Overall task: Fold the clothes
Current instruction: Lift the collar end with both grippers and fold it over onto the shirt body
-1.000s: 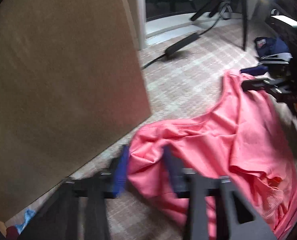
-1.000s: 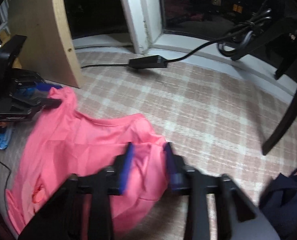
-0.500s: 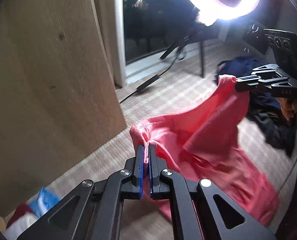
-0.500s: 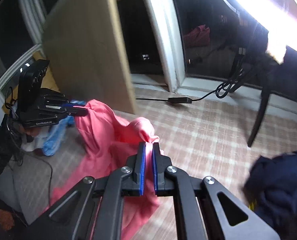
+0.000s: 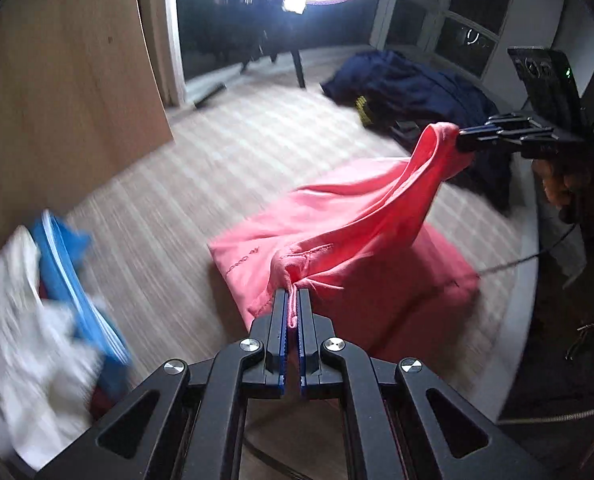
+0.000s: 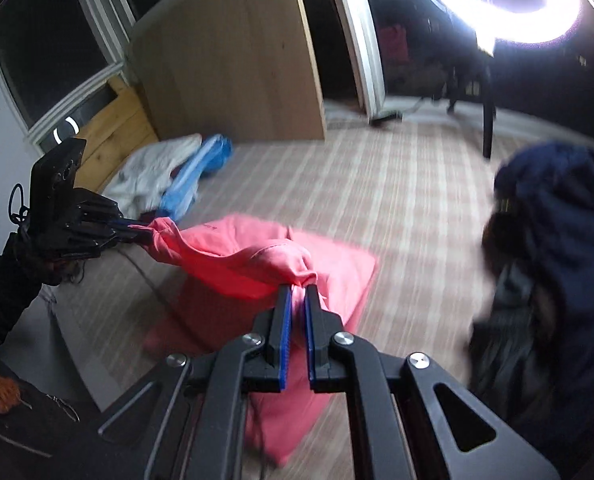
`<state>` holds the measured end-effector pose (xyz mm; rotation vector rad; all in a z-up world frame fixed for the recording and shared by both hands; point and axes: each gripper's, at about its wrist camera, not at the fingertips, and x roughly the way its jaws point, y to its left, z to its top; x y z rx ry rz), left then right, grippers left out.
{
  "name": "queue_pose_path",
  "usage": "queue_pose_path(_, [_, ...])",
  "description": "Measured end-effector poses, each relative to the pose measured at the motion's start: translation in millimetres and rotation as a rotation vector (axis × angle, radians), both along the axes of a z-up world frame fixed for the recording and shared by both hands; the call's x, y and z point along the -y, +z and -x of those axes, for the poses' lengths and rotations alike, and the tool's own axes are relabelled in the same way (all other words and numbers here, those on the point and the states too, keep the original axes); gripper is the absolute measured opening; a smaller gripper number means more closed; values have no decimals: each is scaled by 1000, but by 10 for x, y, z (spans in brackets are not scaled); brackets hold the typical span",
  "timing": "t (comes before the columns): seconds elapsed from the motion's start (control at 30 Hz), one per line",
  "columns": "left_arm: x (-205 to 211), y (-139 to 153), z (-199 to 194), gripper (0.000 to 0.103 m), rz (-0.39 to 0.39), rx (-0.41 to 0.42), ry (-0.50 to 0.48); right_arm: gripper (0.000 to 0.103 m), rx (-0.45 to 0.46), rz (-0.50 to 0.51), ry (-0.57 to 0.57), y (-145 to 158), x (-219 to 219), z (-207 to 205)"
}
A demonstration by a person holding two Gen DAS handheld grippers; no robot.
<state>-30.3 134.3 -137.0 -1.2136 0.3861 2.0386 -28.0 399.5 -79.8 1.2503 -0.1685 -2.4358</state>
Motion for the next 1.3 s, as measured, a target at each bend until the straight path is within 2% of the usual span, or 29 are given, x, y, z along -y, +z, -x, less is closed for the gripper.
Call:
queue_pose_path(0.1, [3, -177, -187, 3, 4, 40, -7, 6, 45, -48, -2, -255, 74, -158])
queue_pose_path(0.13, [1, -252, -233, 7, 30, 57, -9, 6, 58, -70, 0, -331, 96, -196])
queue_pose_path(0.17, [-1, -329, -278, 11, 59, 75, -10, 7, 94, -92, 8, -418, 118, -232])
queue_pose_path(0.23, [-7, -483, -367, 11, 117, 109, -13, 11, 192, -138, 33, -602, 163, -302])
queue_pose_path(0.27, [52, -470, -426, 12, 118, 119, -9, 12, 209, -143, 44, -601, 169, -359])
queue_pose_path(0.33, [204, -389, -549, 12, 103, 145, -1, 15, 208, -133, 65, -498, 165, -497])
queue_pose_path(0.4, [356, -235, -683, 12, 101, 156, 2, 30, 176, -99, 101, -249, 130, -689])
queue_pose_path(0.43, [432, -157, -751, 12, 100, 161, 4, 32, 163, -89, 113, -120, 99, -774])
queue_pose_path(0.5, [556, 30, -881, 14, 122, 119, 4, 33, 137, -74, 131, 128, 28, -940])
queue_pose_path(0.53, [617, 125, -946, 19, 133, 97, 4, 34, 124, -67, 137, 223, -3, -1007])
queue_pose_path(0.6, [619, 223, -997, 30, 170, 17, 1, 42, 97, -104, 123, 282, 8, -1054])
queue_pose_path(0.63, [560, 201, -956, 35, 166, 2, -10, 43, 84, -127, 114, 298, 22, -1068])
queue_pose_path(0.77, [234, -39, -737, 35, 156, -28, -73, 43, 70, -188, 193, 39, 291, -945])
queue_pose_path(0.93, [-104, -479, -551, 35, 195, 19, -154, 43, 57, -260, 308, -323, 652, -771])
queue_pose_path(1.03, [-190, -611, -458, 35, 189, 32, -159, 43, 50, -320, 371, -496, 767, -717])
queue_pose_path(1.2, [-246, -706, -364, 34, 172, 56, -171, 42, 97, -380, 393, -756, 755, -589])
queue_pose_path(1.23, [-249, -709, -364, 27, 167, 60, -179, 42, 107, -378, 390, -780, 736, -570])
queue_pose_path(1.27, [-240, -702, -362, 14, 160, 68, -177, 35, 116, -371, 383, -795, 713, -553])
queue_pose_path(1.3, [-229, -694, -359, 11, 153, 78, -175, 22, 125, -353, 378, -795, 686, -538])
